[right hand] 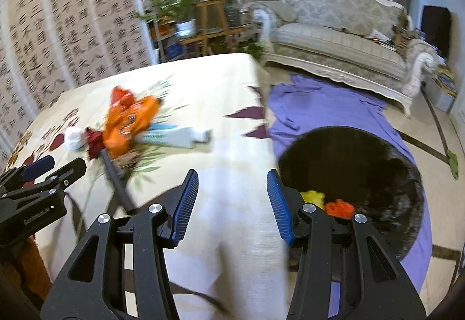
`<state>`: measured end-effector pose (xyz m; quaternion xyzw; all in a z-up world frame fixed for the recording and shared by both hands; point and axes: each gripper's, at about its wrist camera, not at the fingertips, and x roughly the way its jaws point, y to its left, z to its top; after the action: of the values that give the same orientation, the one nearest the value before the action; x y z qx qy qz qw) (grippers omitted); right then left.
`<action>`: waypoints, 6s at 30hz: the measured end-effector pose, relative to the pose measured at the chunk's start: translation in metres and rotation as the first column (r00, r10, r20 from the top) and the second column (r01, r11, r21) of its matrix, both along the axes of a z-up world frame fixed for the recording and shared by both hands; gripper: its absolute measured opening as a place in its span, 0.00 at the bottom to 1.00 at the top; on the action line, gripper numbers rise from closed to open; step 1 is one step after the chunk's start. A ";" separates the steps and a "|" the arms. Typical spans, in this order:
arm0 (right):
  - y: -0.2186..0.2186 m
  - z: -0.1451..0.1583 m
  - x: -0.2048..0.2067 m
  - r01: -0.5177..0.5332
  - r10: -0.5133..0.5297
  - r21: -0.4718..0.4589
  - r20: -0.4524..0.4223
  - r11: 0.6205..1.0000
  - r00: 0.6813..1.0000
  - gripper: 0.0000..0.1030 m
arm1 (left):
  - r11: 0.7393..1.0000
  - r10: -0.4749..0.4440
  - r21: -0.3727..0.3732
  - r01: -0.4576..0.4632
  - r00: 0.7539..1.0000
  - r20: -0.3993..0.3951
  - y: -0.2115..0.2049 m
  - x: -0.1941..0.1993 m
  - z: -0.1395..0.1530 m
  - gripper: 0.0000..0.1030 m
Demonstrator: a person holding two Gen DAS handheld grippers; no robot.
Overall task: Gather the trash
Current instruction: 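Bring both open tools back over the table toward the remaining trash, then close the right tool and hover it above the twine and toothpaste tube, then lower the left tool onto the white crumpled tissue and close it, then carry the white tissue over the black bin and open the left tool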
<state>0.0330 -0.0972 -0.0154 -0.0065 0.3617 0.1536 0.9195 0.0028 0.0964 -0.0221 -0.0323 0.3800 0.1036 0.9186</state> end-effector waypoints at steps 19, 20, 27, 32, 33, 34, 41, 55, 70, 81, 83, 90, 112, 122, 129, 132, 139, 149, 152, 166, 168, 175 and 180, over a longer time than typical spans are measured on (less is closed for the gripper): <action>0.090 -0.007 -0.008 -0.198 0.196 -0.053 -0.042 0.979 0.980 0.46 | 0.986 0.161 -0.032 -0.162 0.987 -0.027 0.077 -0.029 -0.015 0.74; 0.093 -0.008 -0.008 -0.202 0.200 -0.058 -0.044 0.978 0.979 0.45 | 0.986 0.160 -0.035 -0.161 0.987 -0.027 0.077 -0.029 -0.016 0.74; 0.107 -0.013 -0.006 -0.237 0.232 -0.086 -0.065 0.968 0.971 0.35 | 0.986 0.160 -0.051 -0.161 0.987 -0.032 0.083 -0.028 -0.020 0.74; 0.110 -0.017 -0.007 -0.254 0.247 -0.095 -0.082 0.962 0.965 0.20 | 0.986 0.158 -0.054 -0.160 0.987 -0.037 0.084 -0.028 -0.020 0.74; 0.110 -0.018 -0.008 -0.256 0.249 -0.096 -0.081 0.962 0.965 0.19 | 0.986 0.156 -0.054 -0.158 0.987 -0.038 0.083 -0.028 -0.021 0.74; 0.109 -0.018 -0.009 -0.261 0.254 -0.095 -0.082 0.961 0.964 0.18 | 0.986 0.156 -0.054 -0.158 0.987 -0.039 0.082 -0.027 -0.021 0.74; 0.103 -0.018 -0.019 -0.279 0.270 -0.095 -0.094 0.956 0.958 0.11 | 0.988 0.144 -0.055 -0.147 0.989 -0.042 0.077 -0.026 -0.020 0.74; 0.074 -0.021 -0.013 -0.194 0.185 -0.112 -0.091 0.975 0.979 0.12 | 0.989 0.138 -0.054 -0.140 0.989 -0.048 0.073 -0.023 -0.021 0.74; 0.067 -0.021 0.006 -0.153 0.144 -0.116 -0.084 0.981 0.986 0.09 | 0.987 0.136 -0.073 -0.140 0.989 -0.060 0.075 -0.022 -0.026 0.74; 0.069 -0.021 0.028 -0.158 0.148 -0.122 -0.092 0.980 0.985 0.10 | 0.985 0.130 -0.106 -0.138 0.988 -0.083 0.080 -0.009 -0.022 0.74; 0.070 -0.021 0.033 -0.159 0.148 -0.116 -0.093 0.981 0.985 0.10 | 0.985 0.129 -0.103 -0.138 0.988 -0.086 0.080 -0.006 -0.022 0.74; 0.072 -0.020 0.045 -0.163 0.152 -0.101 -0.110 0.981 0.982 0.10 | 0.989 0.117 -0.079 -0.125 0.988 -0.095 0.078 0.015 -0.023 0.74; 0.080 -0.020 0.070 -0.160 0.149 -0.090 -0.119 0.983 0.982 0.10 | 0.994 0.093 -0.049 -0.096 0.993 -0.078 0.091 0.068 -0.021 0.74; 0.080 -0.020 0.071 -0.159 0.148 -0.095 -0.117 0.983 0.982 0.10 | 0.996 0.047 -0.075 -0.053 0.996 -0.081 0.089 0.069 -0.023 0.34; 0.079 -0.020 0.069 -0.151 0.140 -0.092 -0.113 0.984 0.984 0.10 | 0.996 0.049 -0.076 -0.054 0.996 -0.069 0.085 0.061 -0.020 0.32; 0.078 -0.019 0.064 -0.147 0.138 -0.085 -0.106 0.985 0.985 0.10 | 0.996 0.052 -0.073 -0.056 0.997 -0.060 0.085 0.055 -0.018 0.32; 0.072 -0.013 0.043 -0.140 0.133 -0.082 -0.084 0.987 0.988 0.10 | 0.994 0.053 -0.095 -0.058 0.997 -0.047 0.081 0.033 -0.014 0.32; 0.051 0.006 0.015 -0.095 0.092 -0.069 -0.036 0.993 0.995 0.10 | 0.993 0.001 -0.118 -0.002 1.000 -0.009 0.052 0.007 -0.001 0.32; 0.039 0.012 0.010 -0.072 0.070 -0.063 -0.022 0.995 0.997 0.10 | 0.992 -0.040 -0.118 0.041 0.999 0.009 0.033 0.002 0.004 0.32; -0.041 0.024 -0.004 0.112 -0.109 -0.071 0.041 0.991 0.993 0.10 | 0.961 -0.244 -0.115 0.253 0.966 0.087 -0.068 0.013 0.020 0.32; -0.056 0.023 -0.003 0.146 -0.142 -0.076 0.048 0.986 0.989 0.10 | 0.953 -0.271 -0.117 0.280 0.958 0.091 -0.085 0.019 0.020 0.32; -0.095 0.018 0.005 0.231 -0.228 -0.067 0.060 0.971 0.972 0.10 | 0.923 -0.365 -0.095 0.373 0.926 0.096 -0.141 0.037 0.015 0.32; -0.121 0.007 0.017 0.271 -0.268 -0.056 0.050 0.961 0.962 0.10 | 0.907 -0.413 -0.060 0.418 0.908 0.075 -0.172 0.056 0.006 0.32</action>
<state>0.0496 -0.2180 -0.0084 0.0111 0.3444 0.0155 0.9386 0.0588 -0.0759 -0.0161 0.0119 0.3538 -0.1096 0.9288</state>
